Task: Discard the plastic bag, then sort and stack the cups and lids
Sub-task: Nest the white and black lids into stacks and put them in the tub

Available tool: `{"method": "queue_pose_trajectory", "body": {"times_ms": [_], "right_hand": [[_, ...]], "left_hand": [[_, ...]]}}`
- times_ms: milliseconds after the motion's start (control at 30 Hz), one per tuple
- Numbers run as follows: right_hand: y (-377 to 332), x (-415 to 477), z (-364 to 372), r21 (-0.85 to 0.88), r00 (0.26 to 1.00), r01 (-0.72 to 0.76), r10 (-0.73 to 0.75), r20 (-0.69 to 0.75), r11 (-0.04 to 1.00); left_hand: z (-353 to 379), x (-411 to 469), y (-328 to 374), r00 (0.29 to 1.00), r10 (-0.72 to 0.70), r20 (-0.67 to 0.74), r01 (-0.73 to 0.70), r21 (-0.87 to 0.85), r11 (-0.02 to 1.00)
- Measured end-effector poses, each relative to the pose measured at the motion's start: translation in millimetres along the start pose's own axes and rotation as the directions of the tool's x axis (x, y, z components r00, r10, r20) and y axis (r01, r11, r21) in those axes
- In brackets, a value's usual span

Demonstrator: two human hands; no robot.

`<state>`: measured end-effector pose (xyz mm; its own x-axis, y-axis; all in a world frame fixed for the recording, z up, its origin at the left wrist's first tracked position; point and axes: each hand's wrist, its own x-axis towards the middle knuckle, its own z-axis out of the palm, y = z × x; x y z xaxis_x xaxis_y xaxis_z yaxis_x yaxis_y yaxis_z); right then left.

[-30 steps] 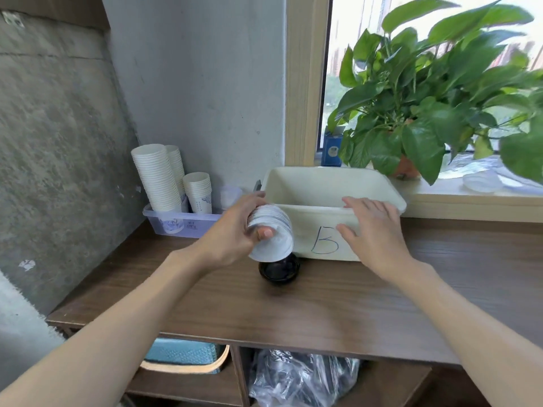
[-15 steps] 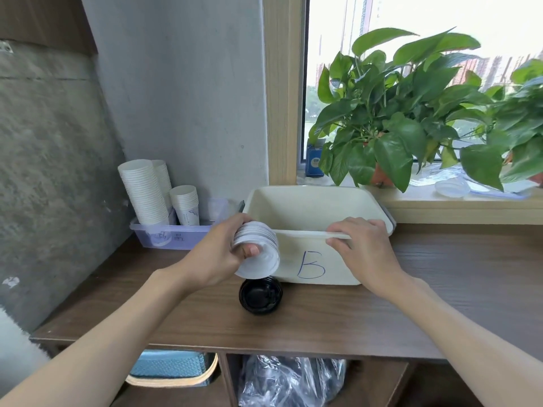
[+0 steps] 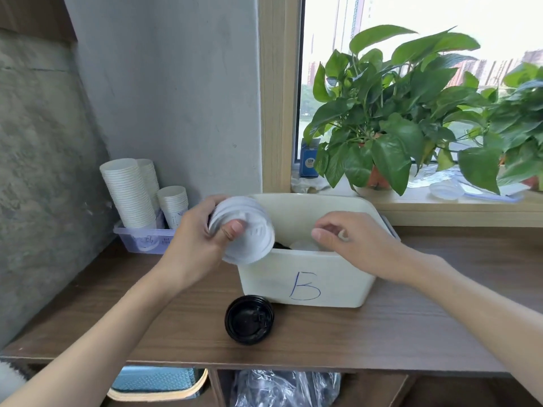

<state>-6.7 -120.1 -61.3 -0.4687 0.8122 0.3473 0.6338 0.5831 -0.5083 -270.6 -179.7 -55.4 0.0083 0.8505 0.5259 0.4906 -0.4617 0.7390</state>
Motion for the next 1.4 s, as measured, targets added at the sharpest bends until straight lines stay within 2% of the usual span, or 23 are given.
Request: {"method": "queue_pose_trajectory", "body": {"times_ms": [100, 300, 500, 600, 700, 833, 967, 1400], "right_hand": [[12.3, 31.4, 0.8, -0.002, 0.994, -0.048, 0.048, 0.095, 0.999], [45.5, 78.7, 22.4, -0.075, 0.93, -0.152, 0.168, 0.326, 0.986], [58.3, 101.9, 49.0, 0.023, 0.832, -0.181, 0.14, 0.536, 0.983], [64.5, 109.2, 65.7, -0.006, 0.789, -0.132, 0.108, 0.605, 0.991], [64.8, 112.9, 80.4, -0.014, 0.768, -0.06, 0.055, 0.638, 0.998], [63.9, 115.4, 93.8, 0.057, 0.755, -0.069, 0.015, 0.655, 0.996], [67.3, 118.9, 97.1, 0.055, 0.745, -0.063, 0.011, 0.667, 0.996], [63.5, 120.5, 99.8, 0.132, 0.814, -0.109, 0.012, 0.581, 0.985]], "left_hand": [[11.9, 25.6, -8.7, 0.995, -0.039, -0.09, 0.042, 0.035, 0.999], [39.7, 62.9, -36.6, 0.988, -0.1, -0.115, 0.108, 0.073, 0.991], [50.7, 69.6, -53.5, 0.97, -0.12, -0.212, 0.14, 0.082, 0.987], [51.4, 68.0, -55.3, 0.97, -0.095, -0.224, 0.12, 0.105, 0.987], [51.2, 67.7, -55.3, 0.97, -0.089, -0.225, 0.115, 0.105, 0.988], [51.2, 66.8, -54.1, 0.974, -0.088, -0.207, 0.115, 0.12, 0.986], [51.4, 66.7, -53.4, 0.975, -0.095, -0.201, 0.123, 0.133, 0.983], [52.1, 66.1, -52.3, 0.976, -0.102, -0.192, 0.128, 0.131, 0.983]]}}
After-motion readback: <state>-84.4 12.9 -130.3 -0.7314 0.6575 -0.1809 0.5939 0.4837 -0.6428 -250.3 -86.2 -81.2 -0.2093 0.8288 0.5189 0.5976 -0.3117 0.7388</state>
